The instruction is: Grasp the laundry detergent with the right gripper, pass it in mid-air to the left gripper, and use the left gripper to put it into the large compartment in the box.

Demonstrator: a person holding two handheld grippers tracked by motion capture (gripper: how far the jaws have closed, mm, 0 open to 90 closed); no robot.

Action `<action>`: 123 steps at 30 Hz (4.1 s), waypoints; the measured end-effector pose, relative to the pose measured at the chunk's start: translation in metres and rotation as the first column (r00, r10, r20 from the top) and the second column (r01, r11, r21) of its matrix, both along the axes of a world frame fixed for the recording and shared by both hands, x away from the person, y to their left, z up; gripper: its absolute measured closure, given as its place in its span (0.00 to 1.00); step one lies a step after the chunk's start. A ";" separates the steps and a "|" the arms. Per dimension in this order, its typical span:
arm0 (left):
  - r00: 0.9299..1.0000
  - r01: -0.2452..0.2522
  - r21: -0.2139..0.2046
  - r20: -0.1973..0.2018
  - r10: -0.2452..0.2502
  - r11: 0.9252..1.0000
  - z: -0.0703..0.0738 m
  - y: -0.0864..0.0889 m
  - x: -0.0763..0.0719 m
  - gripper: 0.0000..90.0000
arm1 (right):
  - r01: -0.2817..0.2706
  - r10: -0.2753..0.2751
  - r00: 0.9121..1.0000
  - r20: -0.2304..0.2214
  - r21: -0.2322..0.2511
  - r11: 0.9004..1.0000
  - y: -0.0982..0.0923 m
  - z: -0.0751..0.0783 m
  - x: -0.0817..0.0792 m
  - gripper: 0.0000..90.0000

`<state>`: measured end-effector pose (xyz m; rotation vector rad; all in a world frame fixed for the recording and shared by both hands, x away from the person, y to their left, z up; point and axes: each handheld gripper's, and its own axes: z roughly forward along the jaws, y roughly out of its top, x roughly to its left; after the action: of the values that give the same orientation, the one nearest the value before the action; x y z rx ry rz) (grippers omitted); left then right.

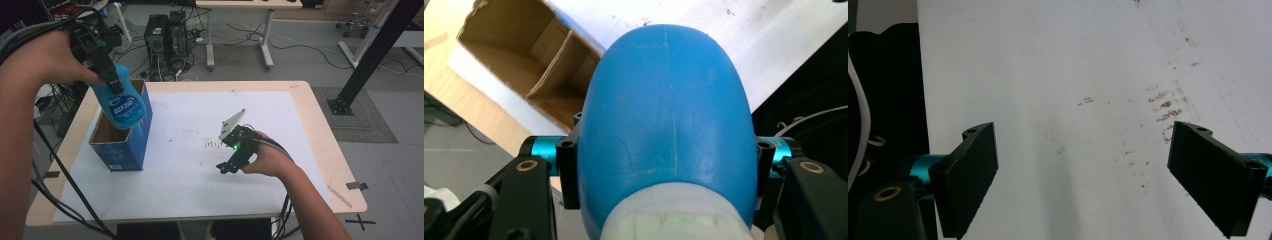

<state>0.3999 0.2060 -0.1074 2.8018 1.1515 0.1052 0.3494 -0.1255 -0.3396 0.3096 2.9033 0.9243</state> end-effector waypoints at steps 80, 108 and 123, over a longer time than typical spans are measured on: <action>0.991 0.100 0.075 -0.096 -0.093 0.992 -0.187 0.042 0.036 0.42 | -0.008 0.007 1.000 -0.013 -0.063 0.998 0.015 -0.011 0.001 0.13; 0.993 0.094 0.065 -0.077 -0.089 0.993 -0.184 0.044 0.035 0.35 | -0.007 0.006 1.000 -0.018 -0.055 0.998 0.014 -0.013 0.001 0.13; 0.995 0.084 0.076 -0.057 -0.080 0.994 -0.171 0.043 0.034 0.31 | -0.002 0.001 1.000 -0.027 -0.054 0.999 0.013 -0.012 0.001 0.13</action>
<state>0.4335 0.2486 -0.2789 2.9331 1.0638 0.0702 0.3507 -0.1129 -0.3516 0.3188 2.9474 0.8467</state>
